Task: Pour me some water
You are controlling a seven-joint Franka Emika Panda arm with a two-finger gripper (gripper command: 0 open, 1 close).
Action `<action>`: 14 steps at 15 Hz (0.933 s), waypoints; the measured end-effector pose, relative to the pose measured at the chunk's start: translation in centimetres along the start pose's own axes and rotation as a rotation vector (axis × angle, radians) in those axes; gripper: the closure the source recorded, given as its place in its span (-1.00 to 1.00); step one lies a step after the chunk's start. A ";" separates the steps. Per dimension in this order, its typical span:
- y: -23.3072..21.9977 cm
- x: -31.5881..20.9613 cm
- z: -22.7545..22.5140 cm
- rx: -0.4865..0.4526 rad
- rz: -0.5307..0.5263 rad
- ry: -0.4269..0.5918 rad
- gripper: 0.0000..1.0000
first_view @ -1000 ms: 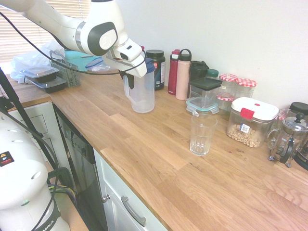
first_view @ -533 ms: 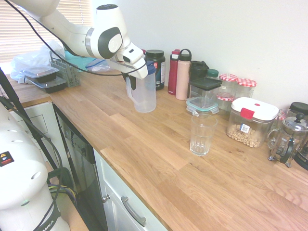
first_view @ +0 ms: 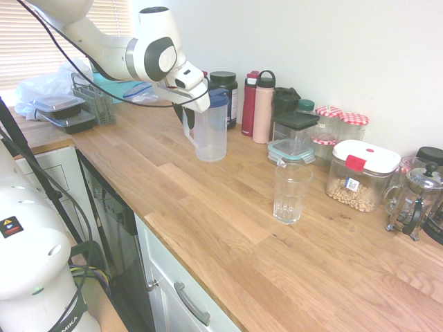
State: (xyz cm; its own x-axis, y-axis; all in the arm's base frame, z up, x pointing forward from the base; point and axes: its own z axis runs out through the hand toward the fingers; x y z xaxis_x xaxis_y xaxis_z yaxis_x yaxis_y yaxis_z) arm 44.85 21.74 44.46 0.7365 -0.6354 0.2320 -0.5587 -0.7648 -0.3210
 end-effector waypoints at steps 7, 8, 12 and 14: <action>0.7 -1.4 -2.7 -0.030 0.000 -0.016 -1.00; 1.4 -1.8 -3.1 -0.061 0.001 -0.029 -1.00; 7.0 -2.0 -6.5 -0.187 0.019 -0.092 -1.00; 10.9 -0.6 -8.2 -0.235 0.050 -0.120 -1.00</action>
State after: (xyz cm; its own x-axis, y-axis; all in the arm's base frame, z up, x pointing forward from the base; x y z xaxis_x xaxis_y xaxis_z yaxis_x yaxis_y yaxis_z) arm 35.20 12.85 48.35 0.7379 -0.6664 0.1066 -0.6582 -0.7456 -0.1044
